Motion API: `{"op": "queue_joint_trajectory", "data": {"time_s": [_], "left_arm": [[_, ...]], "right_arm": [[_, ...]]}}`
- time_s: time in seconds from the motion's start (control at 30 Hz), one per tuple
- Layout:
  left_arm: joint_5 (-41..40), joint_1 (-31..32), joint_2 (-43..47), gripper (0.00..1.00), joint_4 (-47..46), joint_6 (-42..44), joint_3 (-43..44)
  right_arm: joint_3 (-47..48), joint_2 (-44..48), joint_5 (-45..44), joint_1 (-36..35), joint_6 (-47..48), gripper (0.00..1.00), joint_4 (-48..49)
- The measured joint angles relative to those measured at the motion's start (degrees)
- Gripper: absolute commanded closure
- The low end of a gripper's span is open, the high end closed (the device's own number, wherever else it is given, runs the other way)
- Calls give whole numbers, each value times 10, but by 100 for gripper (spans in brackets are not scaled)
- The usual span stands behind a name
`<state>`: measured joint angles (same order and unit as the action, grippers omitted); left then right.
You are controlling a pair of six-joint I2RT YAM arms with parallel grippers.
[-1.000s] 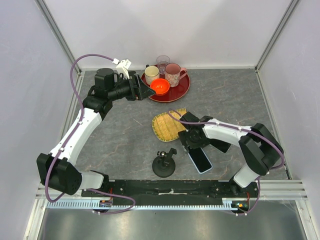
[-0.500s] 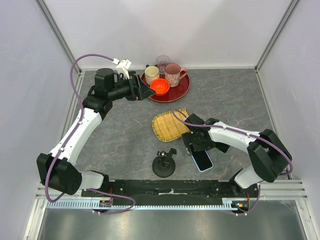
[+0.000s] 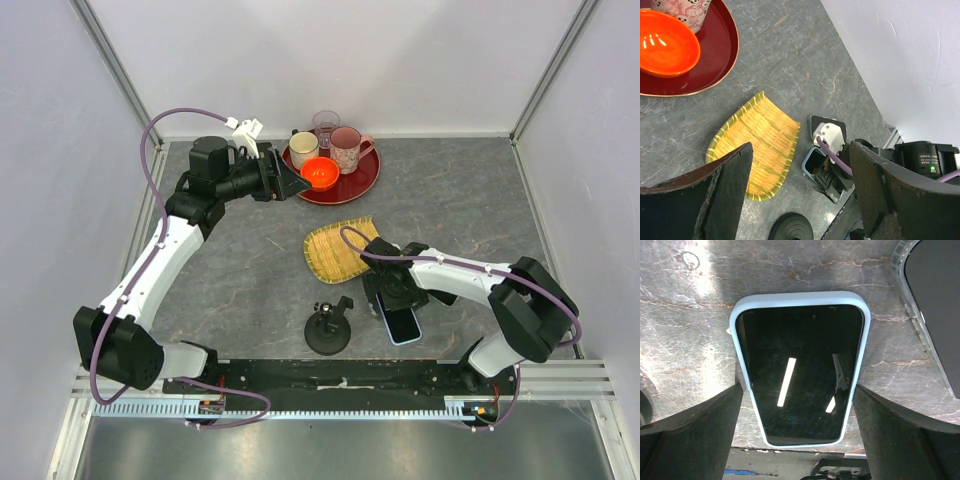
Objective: Place the phone on the phone stand
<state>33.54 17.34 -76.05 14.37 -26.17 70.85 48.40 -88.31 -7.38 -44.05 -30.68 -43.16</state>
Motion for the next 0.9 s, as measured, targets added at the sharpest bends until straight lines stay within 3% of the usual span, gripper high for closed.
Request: {"op": "queue_joint_trajectory", "data": {"time_s": [0.23,0.5,0.7,0.83,0.9], "left_arm": [[0,0,0,16,0,0,0],[0,0,0,16,0,0,0],[0,0,0,16,0,-4,0],[0,0,0,16,0,-5,0],[1,0,0,16,0,-5,0]], "right_arm": [[-1,1,-2,-4,-16,2,-2],[-15,14,1,-6,-17,18,16],[-33,34,-1,-7,-17,46,36],[-34,35,-3,-7,-18,76,37],[-36,37,-5,-8,-19,83,38]]}}
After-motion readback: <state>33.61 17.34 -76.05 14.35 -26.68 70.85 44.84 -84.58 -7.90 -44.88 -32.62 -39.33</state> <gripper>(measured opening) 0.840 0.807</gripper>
